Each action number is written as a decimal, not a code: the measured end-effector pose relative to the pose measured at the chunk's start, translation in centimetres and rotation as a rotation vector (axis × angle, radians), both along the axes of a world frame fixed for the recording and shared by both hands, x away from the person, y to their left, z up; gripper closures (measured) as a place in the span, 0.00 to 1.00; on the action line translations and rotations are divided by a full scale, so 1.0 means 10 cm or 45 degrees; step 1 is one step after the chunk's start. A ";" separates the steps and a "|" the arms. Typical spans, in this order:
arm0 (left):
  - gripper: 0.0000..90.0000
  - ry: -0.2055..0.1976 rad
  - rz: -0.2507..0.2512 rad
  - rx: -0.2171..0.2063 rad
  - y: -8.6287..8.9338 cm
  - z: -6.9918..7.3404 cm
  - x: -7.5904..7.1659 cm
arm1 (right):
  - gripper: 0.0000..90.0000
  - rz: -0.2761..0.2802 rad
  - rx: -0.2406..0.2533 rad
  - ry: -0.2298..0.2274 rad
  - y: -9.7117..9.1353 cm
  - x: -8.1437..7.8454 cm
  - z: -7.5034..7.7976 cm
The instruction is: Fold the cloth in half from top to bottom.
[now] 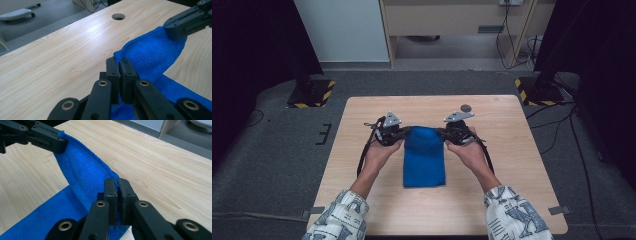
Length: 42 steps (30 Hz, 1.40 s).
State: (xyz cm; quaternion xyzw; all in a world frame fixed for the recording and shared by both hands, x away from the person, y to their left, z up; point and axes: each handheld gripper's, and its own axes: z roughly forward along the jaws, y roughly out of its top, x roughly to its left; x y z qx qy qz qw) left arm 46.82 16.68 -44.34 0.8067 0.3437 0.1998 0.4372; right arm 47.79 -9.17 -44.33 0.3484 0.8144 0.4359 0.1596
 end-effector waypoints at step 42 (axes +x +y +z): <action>0.94 0.073 -0.096 -0.026 0.05 -0.37 -0.60 | 0.95 0.110 -0.055 0.039 -0.05 -0.60 -0.37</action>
